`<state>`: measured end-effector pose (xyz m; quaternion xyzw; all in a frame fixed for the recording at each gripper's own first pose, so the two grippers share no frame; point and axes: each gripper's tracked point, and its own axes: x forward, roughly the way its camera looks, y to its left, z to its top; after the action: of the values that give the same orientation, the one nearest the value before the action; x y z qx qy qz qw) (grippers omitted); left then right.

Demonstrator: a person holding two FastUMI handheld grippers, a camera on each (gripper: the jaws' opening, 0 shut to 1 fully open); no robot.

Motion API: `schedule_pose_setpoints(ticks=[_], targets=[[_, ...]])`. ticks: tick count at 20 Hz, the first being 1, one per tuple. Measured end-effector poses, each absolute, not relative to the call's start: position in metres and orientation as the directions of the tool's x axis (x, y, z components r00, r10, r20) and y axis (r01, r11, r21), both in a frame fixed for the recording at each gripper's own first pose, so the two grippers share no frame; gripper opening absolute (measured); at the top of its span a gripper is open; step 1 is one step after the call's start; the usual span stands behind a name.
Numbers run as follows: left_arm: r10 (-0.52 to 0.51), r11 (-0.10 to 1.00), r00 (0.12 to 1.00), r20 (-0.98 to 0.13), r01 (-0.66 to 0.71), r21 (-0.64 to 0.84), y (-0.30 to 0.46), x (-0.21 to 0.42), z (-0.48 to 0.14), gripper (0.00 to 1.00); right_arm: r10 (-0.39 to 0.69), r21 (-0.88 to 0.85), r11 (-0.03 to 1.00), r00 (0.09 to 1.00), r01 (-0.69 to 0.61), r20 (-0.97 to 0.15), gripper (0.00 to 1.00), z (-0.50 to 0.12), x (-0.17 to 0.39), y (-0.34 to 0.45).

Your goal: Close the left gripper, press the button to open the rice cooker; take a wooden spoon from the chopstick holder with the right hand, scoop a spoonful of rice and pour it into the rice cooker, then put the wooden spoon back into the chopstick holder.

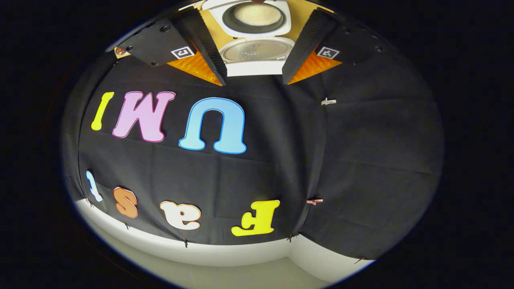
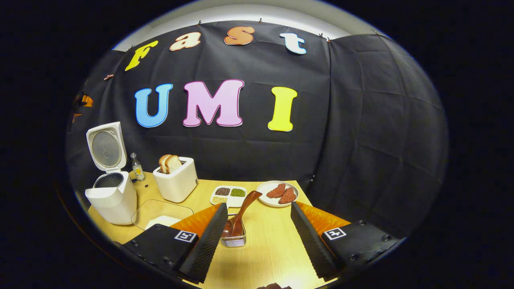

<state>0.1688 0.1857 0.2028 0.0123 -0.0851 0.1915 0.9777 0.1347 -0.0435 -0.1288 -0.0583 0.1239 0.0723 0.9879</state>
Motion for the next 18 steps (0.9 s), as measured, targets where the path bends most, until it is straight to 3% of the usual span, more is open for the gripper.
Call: schedule_pose_setpoints(ticks=[3,11,18], targets=[[0.384,0.920,0.910,0.160,-0.391,0.018,0.203,0.205,0.209,0.94,0.140,-0.072,0.985,0.967,-0.159,-0.212,0.99,-0.109,0.125,-0.032],[0.429,0.900,0.903,-0.019,-0.429,-0.075,0.244,0.300,0.180,0.95,0.187,-0.136,0.968,0.966,-0.212,-0.177,0.99,-0.089,0.112,-0.031],[0.451,0.880,0.875,-0.176,-0.468,-0.076,0.251,0.315,0.132,0.95,0.176,-0.094,0.976,0.965,-0.197,-0.192,0.99,-0.097,0.103,-0.041]])
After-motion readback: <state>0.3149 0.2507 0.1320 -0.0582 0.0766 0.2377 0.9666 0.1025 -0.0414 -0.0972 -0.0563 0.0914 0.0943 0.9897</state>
